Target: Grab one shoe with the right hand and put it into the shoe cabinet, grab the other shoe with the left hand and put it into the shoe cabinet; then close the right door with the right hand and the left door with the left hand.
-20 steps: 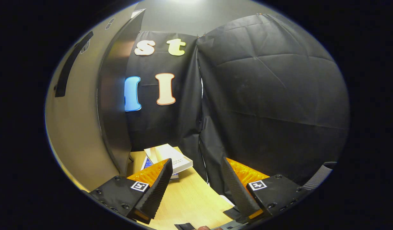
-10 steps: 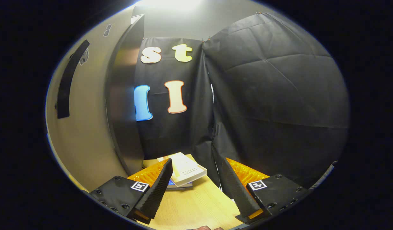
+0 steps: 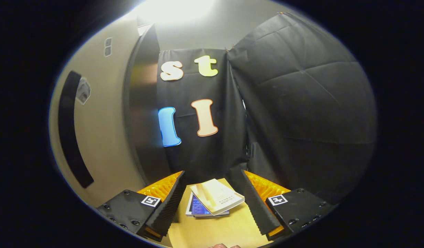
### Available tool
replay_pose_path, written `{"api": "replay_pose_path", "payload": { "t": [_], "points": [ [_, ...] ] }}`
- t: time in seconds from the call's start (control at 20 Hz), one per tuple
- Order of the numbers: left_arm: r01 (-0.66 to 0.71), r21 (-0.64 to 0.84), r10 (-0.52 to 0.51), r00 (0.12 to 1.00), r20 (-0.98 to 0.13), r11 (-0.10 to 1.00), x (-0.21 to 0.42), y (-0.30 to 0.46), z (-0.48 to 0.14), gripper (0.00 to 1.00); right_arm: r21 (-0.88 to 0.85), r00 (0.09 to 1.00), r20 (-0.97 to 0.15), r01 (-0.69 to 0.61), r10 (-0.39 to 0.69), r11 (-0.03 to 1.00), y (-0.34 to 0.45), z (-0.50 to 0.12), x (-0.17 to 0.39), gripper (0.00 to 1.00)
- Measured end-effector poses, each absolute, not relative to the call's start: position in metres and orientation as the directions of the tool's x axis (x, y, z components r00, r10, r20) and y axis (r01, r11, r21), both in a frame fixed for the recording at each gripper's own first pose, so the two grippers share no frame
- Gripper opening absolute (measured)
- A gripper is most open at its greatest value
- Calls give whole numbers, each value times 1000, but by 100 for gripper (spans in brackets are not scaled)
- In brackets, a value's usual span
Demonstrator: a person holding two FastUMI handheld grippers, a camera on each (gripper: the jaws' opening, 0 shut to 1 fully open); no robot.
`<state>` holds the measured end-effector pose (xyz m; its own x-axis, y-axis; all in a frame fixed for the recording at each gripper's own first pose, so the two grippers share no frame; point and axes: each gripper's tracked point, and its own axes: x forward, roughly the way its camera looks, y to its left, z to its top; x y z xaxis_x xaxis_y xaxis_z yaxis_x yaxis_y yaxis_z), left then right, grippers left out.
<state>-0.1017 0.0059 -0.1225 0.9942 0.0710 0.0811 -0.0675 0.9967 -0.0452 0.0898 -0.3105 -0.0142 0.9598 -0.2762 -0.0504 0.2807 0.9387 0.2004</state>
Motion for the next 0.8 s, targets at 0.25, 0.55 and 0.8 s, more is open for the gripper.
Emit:
{"api": "replay_pose_path", "payload": {
  "t": [0.25,0.55,0.8],
  "points": [
    [-109,-45,110,994,9,993,-130,13,-154,97,206,985,-45,173,-167,963,-294,18,98,98],
    [-66,-120,59,996,-65,991,-144,-9,-188,98,228,998,39,41,-52,973,-261,78,93,98],
    [16,-118,-26,996,-85,993,-144,-21,-185,99,114,999,30,-20,17,993,-236,98,88,98]
  ]
}}
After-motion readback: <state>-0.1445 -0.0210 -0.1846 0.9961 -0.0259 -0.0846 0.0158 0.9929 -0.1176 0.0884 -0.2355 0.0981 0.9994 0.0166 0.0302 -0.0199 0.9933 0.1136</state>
